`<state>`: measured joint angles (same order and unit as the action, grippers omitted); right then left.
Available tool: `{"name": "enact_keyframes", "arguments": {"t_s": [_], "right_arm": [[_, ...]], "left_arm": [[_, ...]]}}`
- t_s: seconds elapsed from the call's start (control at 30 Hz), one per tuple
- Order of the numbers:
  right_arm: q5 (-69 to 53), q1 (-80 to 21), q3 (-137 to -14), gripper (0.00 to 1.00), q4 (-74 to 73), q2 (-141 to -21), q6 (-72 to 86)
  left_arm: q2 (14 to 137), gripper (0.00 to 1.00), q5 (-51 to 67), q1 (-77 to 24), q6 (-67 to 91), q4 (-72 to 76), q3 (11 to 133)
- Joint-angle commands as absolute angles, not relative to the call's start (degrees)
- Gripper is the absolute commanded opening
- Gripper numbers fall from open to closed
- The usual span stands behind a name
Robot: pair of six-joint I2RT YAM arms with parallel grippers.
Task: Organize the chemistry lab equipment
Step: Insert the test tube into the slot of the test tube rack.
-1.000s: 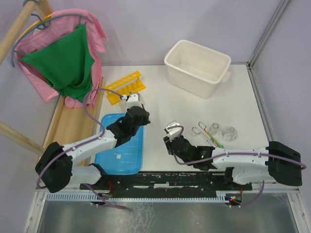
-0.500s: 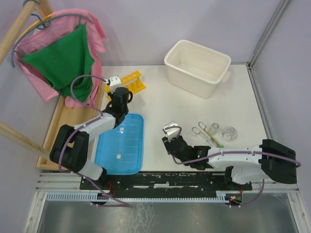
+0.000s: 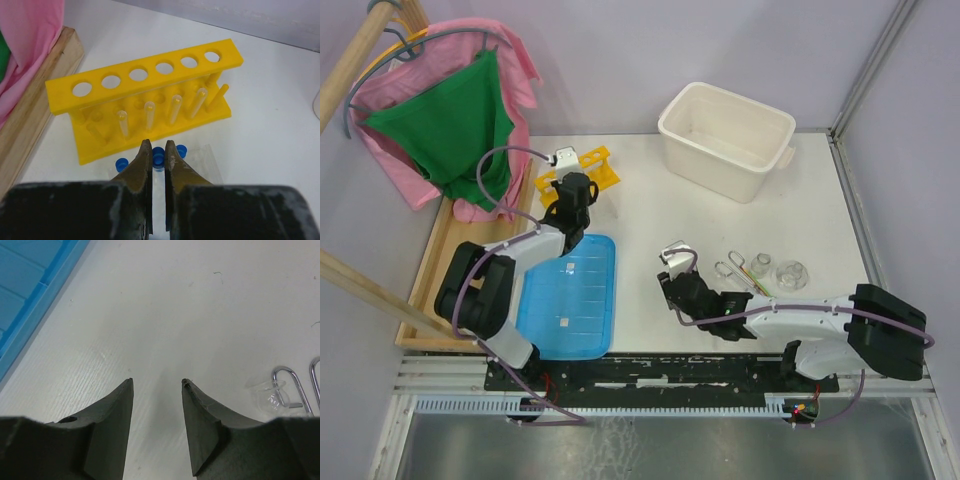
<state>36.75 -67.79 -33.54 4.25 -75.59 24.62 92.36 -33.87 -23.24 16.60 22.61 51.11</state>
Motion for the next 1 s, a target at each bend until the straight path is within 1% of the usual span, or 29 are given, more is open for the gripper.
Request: {"name": "enact_keyframes", "arguments": {"t_s": [0.0,0.33,0.8,0.97], "right_arm": [[34.61,-66.36,-35.51,0.52,6.41,-76.05,24.5],[32.29,-63.87,-34.63,0.52,6.48,-75.13,24.55],[30.9,-62.62,-34.28,0.52,6.97,-75.61,24.7],[30.7,-62.38,-34.07,0.52,7.19,-75.69,24.88]], "left_arm": [[94.57,0.03,-33.84,-23.29,12.24,28.0,54.2],[96.54,0.03,-34.58,-23.34,9.93,30.74,53.18],[98.31,0.03,-34.58,-23.43,9.91,30.67,52.57],[98.98,0.03,-37.0,-24.31,7.99,30.98,52.69]]}}
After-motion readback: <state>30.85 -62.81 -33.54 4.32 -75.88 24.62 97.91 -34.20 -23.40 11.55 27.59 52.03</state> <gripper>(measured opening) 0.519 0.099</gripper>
